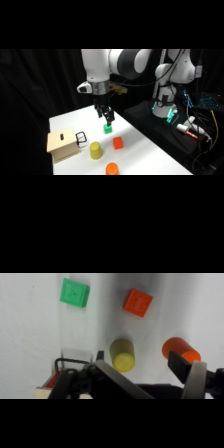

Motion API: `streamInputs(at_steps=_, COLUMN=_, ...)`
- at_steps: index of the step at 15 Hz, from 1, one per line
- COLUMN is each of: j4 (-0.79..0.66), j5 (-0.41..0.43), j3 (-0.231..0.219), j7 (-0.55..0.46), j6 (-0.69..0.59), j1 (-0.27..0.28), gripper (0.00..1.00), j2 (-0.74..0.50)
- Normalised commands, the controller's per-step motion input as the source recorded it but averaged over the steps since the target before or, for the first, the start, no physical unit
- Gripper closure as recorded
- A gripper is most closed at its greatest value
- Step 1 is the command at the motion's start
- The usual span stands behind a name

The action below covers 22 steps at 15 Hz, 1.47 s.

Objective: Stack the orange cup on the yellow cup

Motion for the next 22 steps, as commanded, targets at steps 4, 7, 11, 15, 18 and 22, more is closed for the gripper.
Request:
streamInputs(at_steps=4, j4=0.06, j5=-0.046, j3=0.031, j7=0.04, j6=0.04, j1=0.004, gripper=0.00, j2=0.06)
streamInputs(at_steps=7, j4=0.24, j5=-0.153, j3=0.074, j7=0.13, j6=0.05, j1=0.096, gripper=0.00, j2=0.19)
streamInputs(at_steps=11, j4=0.32, j5=-0.213, j3=0.082, j7=0.18, j6=0.00, j1=0.155, gripper=0.00, j2=0.23)
streamInputs(at_steps=15, j4=0.35, j5=-0.167, j3=0.063, j7=0.09, j6=0.05, j1=0.122, gripper=0.00, j2=0.28)
streamInputs(at_steps=18, j4=0.32, j5=-0.067, j3=0.058, j7=0.00, j6=0.12, j1=0.061, gripper=0.00, j2=0.29)
streamInputs(at_steps=22, j4=0.30, j5=0.009, j3=0.051, j7=-0.04, j6=0.15, j1=0.025, gripper=0.00, j2=0.29)
